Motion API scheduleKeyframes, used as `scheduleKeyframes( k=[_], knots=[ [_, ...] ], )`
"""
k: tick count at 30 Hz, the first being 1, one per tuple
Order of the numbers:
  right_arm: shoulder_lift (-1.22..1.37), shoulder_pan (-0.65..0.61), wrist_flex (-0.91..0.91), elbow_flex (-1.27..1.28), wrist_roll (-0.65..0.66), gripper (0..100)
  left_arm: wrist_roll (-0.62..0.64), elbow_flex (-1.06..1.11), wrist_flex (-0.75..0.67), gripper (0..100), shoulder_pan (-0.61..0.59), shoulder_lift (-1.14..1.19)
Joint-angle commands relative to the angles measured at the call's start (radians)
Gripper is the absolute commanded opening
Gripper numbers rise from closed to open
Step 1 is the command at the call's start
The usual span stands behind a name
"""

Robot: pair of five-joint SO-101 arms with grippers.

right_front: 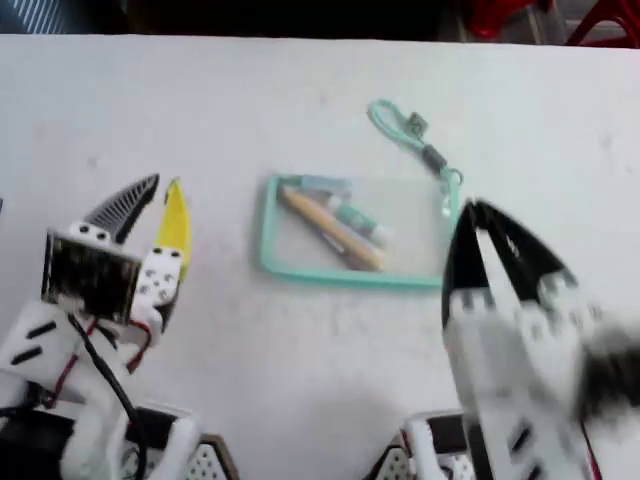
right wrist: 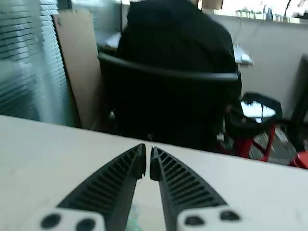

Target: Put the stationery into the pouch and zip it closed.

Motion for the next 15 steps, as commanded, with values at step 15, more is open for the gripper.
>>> scheduleKeyframes(
  k=[15],
  knots=[
    [-0.363,-0.174,0.226,-0.026,0.008,1.9,0.083,-0.298,0.338,8,-0.008,-0.269]
  ],
)
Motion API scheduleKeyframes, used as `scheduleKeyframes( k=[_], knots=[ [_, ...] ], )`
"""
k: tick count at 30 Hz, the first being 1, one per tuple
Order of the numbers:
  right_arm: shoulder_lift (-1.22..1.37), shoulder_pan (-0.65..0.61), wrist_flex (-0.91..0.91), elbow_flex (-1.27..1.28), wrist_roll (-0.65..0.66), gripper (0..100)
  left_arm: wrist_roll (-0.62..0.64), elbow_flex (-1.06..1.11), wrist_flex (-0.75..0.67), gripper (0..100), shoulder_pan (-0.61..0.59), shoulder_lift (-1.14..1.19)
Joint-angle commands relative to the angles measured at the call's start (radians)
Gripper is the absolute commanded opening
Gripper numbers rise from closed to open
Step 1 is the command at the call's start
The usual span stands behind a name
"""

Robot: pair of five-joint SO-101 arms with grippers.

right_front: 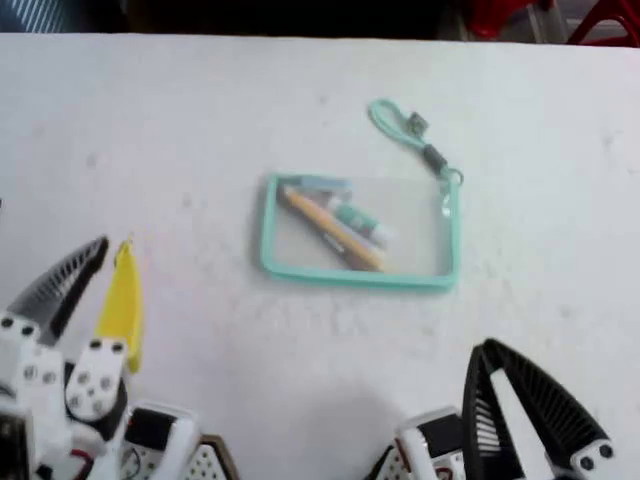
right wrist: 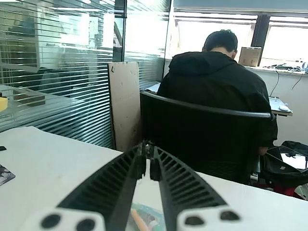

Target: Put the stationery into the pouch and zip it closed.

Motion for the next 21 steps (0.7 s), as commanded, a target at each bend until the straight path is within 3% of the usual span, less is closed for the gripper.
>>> scheduleKeyframes(
  k=[1,4,7,14,21],
  knots=[
    [-0.045,-0.005,0.039,-0.014,0.008,1.9,0.011,0.029,-0.003,8,-0.007,-0.183],
    [-0.136,-0.005,0.064,-0.014,0.009,1.9,0.003,0.040,-0.006,8,-0.033,-0.323],
    [-0.183,-0.004,0.101,-0.025,0.009,1.8,0.003,0.077,-0.006,8,-0.134,-0.418],
    [-0.179,0.061,0.142,-0.020,0.009,2.1,0.008,0.089,0.044,8,-0.179,-0.426],
    [-0.174,0.096,-0.062,0.189,0.009,2.1,0.003,0.324,-0.135,9,-0.179,-0.426]
  ],
)
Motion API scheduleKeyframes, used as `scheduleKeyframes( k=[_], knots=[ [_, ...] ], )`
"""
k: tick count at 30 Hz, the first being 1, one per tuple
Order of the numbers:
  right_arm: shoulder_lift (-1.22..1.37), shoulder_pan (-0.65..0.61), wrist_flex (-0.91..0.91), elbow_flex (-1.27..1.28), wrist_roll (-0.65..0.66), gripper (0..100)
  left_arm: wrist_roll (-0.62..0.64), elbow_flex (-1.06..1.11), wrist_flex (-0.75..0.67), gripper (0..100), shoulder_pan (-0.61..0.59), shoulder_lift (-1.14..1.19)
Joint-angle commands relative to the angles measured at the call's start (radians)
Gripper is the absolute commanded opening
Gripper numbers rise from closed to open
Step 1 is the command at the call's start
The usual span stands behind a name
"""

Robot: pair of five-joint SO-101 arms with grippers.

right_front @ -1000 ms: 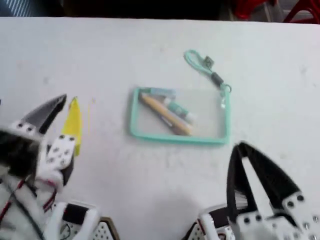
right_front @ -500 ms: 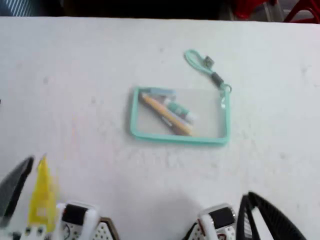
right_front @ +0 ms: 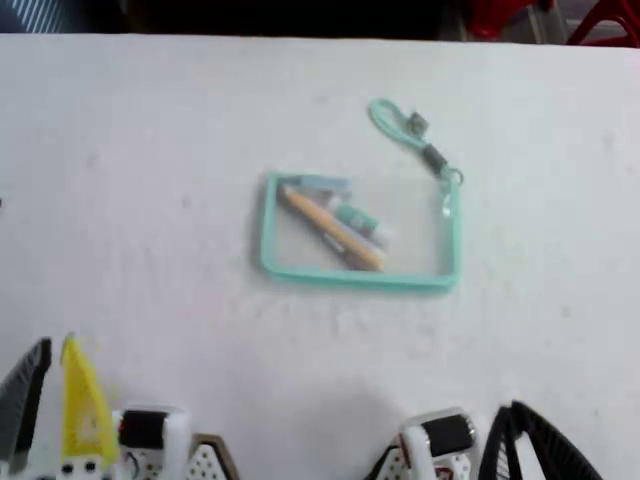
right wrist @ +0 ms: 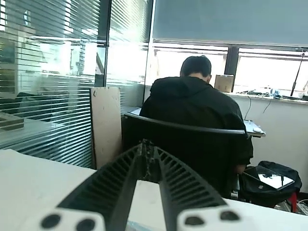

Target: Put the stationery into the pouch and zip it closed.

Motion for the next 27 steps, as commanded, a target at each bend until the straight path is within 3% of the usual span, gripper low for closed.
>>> scheduleKeyframes(
  k=[1,7,17,20,25,27],
  knots=[
    [-0.001,0.007,-0.094,0.163,0.009,2.1,0.003,0.189,-0.127,9,-0.007,0.004],
    [-0.001,0.008,-0.110,0.589,0.008,2.1,0.003,0.571,-0.290,9,-0.007,0.004],
    [-0.001,0.010,-0.305,0.993,0.002,2.1,0.003,0.865,-0.313,9,-0.005,0.004],
    [-0.001,0.010,-0.364,1.089,0.002,2.1,0.003,1.025,-0.445,9,-0.004,0.004],
    [-0.001,0.005,-0.513,1.284,0.002,2.1,0.009,1.326,-0.793,9,0.007,0.013],
    [-0.001,0.010,-0.601,1.376,0.002,2.1,0.011,1.316,-0.795,9,0.010,0.015]
  ],
)
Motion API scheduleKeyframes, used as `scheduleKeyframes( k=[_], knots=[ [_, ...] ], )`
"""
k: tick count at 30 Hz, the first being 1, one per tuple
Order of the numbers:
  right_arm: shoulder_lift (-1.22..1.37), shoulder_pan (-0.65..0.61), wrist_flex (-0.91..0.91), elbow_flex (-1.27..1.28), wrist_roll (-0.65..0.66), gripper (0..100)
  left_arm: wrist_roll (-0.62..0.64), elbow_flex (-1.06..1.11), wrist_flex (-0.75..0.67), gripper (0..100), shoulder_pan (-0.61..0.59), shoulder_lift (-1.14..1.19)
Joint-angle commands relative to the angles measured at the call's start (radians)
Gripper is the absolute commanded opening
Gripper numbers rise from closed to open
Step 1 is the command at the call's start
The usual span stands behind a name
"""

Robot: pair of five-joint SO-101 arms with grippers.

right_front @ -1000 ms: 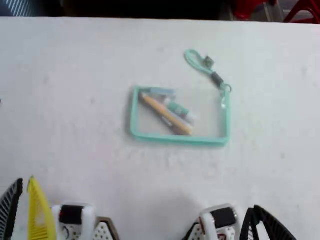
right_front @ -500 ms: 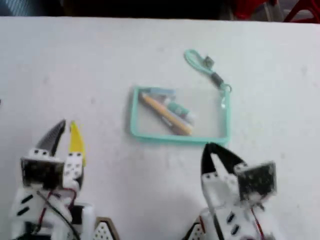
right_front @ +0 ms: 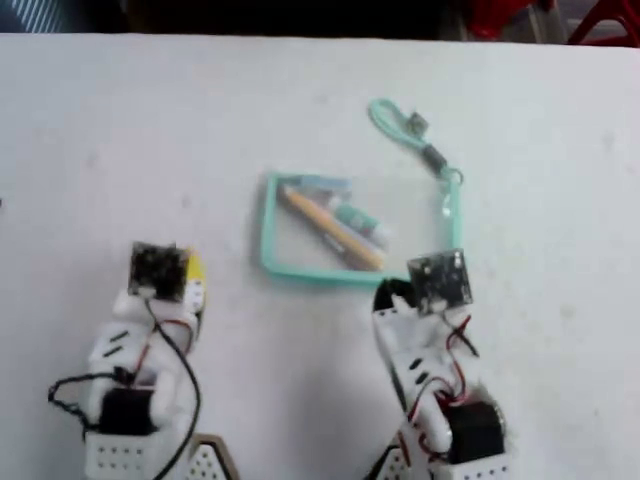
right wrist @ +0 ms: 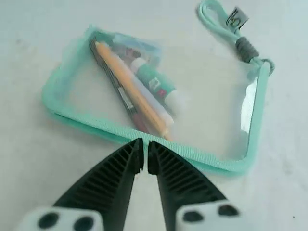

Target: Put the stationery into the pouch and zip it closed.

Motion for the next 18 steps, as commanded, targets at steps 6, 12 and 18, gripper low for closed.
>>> scheduleKeyframes(
  k=[6,12,18],
  knots=[
    [-0.001,0.005,-0.248,0.215,0.002,2.1,0.011,0.009,-0.069,9,0.064,-0.010],
    [0.005,0.004,-0.185,0.215,0.002,2.1,0.006,0.009,0.120,9,0.134,-0.008],
    [0.005,0.004,0.042,0.215,0.003,2.1,0.008,0.009,0.222,9,0.136,-0.008]
  ],
)
